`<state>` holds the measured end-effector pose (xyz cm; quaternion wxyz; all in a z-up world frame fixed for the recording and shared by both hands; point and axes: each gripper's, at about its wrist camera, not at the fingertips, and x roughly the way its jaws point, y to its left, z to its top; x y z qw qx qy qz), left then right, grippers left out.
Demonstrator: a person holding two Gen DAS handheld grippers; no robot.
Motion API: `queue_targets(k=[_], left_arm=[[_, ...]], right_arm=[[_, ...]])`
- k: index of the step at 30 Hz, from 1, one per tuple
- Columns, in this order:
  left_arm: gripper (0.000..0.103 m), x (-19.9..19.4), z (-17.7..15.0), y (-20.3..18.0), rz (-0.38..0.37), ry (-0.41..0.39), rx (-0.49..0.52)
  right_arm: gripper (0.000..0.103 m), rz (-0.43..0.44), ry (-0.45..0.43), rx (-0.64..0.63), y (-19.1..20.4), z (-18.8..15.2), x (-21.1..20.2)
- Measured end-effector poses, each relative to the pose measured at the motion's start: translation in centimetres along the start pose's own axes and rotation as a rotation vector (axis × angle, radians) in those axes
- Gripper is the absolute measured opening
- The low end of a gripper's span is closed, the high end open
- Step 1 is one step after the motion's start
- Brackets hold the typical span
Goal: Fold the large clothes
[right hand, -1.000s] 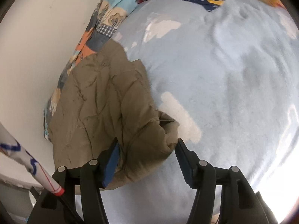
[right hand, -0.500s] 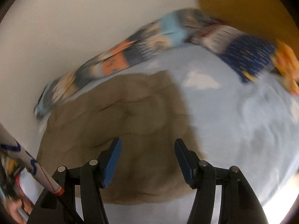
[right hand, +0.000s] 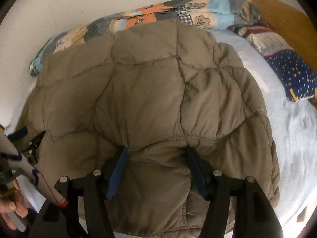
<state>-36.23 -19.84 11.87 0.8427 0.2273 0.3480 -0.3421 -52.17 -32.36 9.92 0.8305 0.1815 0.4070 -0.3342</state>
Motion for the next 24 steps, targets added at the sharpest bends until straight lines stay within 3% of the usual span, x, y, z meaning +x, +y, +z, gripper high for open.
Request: queue_targets(k=[3, 5, 6, 9, 13, 17, 21, 24], left_arm=[[0.084, -0.7, 3.3, 0.8, -0.007, -0.076, -0.038], [0.084, 0.4, 5.1, 1.3, 0.006, -0.068, -0.054], [0.084, 1.5, 6.1, 1.7, 0.019, -0.060, -0.069], [0.084, 5.5, 7.4, 2.8, 0.040, 0.011, -0.103], [0.084, 8.8, 7.3, 3.9, -0.014, 0.094, -0.166], [0.086, 8.9, 7.1, 3.3, 0.005, 0.073, -0.133], [0.086, 7.7, 6.8, 2.8, 0.042, 0.029, -0.110], [0.086, 6.2, 6.7, 2.7, 0.040, -0.016, -0.113]], right_arm=[[0.063, 0.021, -0.175, 0.053, -0.7, 1.7, -3.5], [0.063, -0.055, -0.268, 0.025, -0.8, 3.7, -4.5], [0.063, -0.078, -0.272, 0.022, -0.9, 4.7, -4.1], [0.063, -0.084, -0.250, 0.113, -3.6, 7.3, -1.3], [0.064, -0.104, -0.140, 0.157, -5.5, 9.2, 3.0], [0.067, -0.120, -0.001, 0.163, -5.8, 10.1, 7.2], [0.068, -0.168, -0.001, 0.141, -5.4, 10.5, 7.3], [0.068, -0.192, -0.074, 0.132, -4.4, 10.3, 5.2]])
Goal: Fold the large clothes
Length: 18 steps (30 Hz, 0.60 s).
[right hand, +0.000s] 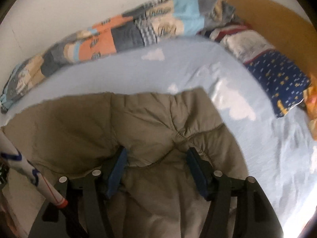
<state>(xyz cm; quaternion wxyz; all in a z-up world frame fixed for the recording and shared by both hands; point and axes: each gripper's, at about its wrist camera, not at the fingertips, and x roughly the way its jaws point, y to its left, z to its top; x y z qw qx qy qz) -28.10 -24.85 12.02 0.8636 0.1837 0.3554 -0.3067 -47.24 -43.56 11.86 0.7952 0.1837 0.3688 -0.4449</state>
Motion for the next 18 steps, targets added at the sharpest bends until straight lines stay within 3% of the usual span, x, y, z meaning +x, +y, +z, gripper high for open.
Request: queue_targets(k=[3, 7, 11, 18], left_arm=[[0.086, -1.3, 0.1, -0.1, 0.002, -0.042, 0.004], [0.086, -2.9, -0.3, -0.6, 0.012, -0.088, 0.028], [0.086, -3.4, -0.7, -1.1, 0.007, -0.101, 0.046], [0.086, -2.6, -1.3, -2.5, 0.012, -0.084, 0.099]], right_arm=[[0.068, 0.028, -0.086, -0.047, 1.1, -0.2, -2.7], [0.068, 0.119, -0.117, -0.097, 2.9, -1.3, -4.7], [0.068, 0.172, -0.106, -0.159, 4.6, -2.2, -5.0], [0.068, 0.168, -0.030, -0.232, 6.3, -3.4, -2.9]])
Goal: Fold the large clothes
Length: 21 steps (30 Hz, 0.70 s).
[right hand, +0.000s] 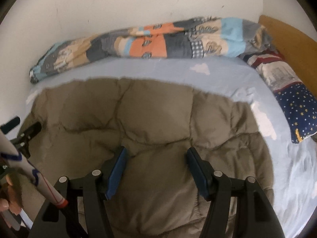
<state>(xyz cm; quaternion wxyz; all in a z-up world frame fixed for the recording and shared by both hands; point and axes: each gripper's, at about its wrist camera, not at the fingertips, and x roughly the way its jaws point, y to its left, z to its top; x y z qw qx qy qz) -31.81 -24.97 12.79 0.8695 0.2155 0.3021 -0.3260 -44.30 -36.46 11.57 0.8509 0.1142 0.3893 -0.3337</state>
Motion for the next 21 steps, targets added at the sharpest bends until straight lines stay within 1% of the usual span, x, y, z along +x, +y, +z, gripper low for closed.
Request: queue_targets(k=[3, 7, 10, 17, 21], left_arm=[[0.086, 0.2, -0.1, -0.3, 0.003, 0.002, 0.010], [0.086, 0.2, -0.1, -0.3, 0.005, 0.002, 0.009], [0.086, 0.1, -0.1, -0.3, 0.005, 0.001, 0.009], [0.086, -0.7, -0.6, 0.1, 0.011, -0.018, 0.007], [0.086, -2.2, -0.8, 0.3, 0.023, -0.048, -0.005]], right_arm=[[0.070, -0.004, 0.026, -0.009, 0.0, -0.1, 1.0], [0.073, -0.014, 0.039, -0.020, 0.1, -0.2, 1.6], [0.073, -0.019, 0.040, -0.025, 0.1, -0.3, 1.7], [0.073, 0.000, 0.007, -0.003, -0.4, -0.3, -0.2], [0.073, -0.016, -0.019, 0.015, -1.4, -0.6, -2.0]])
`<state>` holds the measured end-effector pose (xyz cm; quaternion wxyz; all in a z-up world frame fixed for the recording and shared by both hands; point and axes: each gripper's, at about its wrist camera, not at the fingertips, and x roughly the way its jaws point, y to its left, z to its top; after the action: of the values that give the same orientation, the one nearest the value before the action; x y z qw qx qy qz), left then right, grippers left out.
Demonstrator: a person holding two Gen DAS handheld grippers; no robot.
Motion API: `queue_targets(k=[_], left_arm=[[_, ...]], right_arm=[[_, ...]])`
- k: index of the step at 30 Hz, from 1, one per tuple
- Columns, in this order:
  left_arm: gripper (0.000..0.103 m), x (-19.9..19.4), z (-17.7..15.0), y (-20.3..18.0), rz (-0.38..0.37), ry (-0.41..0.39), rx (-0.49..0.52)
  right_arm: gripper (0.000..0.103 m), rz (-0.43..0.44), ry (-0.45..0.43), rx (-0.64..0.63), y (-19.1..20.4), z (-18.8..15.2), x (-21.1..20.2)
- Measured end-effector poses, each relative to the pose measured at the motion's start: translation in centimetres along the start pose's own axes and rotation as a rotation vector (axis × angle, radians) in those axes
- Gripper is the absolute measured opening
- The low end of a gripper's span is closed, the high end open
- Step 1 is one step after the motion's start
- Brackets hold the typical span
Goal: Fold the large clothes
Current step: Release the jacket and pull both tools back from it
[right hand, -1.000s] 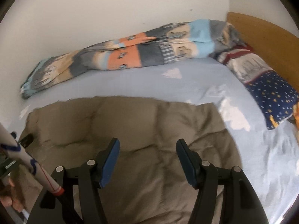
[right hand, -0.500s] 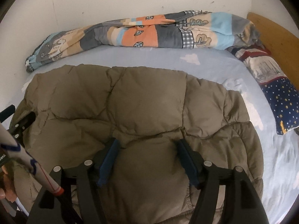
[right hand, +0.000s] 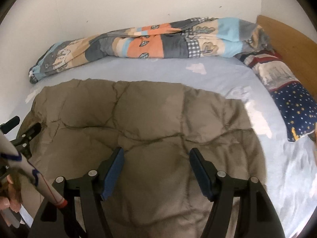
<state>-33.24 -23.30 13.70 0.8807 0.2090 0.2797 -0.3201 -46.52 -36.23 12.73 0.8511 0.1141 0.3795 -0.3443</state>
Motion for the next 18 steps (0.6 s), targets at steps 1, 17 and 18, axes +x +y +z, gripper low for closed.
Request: queue_targets(k=[1, 17, 18], left_arm=[[0.086, -0.6, -0.2, 0.2, 0.004, -0.009, -0.007], [0.086, -17.4, -8.0, 1.3, -0.013, -0.106, -0.043], [0.086, -19.0, -8.8, 1.4, -0.011, -0.103, -0.049]], right_arm=[[0.073, -0.001, -0.002, 0.015, -0.4, -0.2, -0.5], [0.073, 0.019, -0.167, 0.105, 0.6, -10.7, -16.3], [0.073, 0.028, -0.171, 0.107, 0.9, -11.7, -17.3]])
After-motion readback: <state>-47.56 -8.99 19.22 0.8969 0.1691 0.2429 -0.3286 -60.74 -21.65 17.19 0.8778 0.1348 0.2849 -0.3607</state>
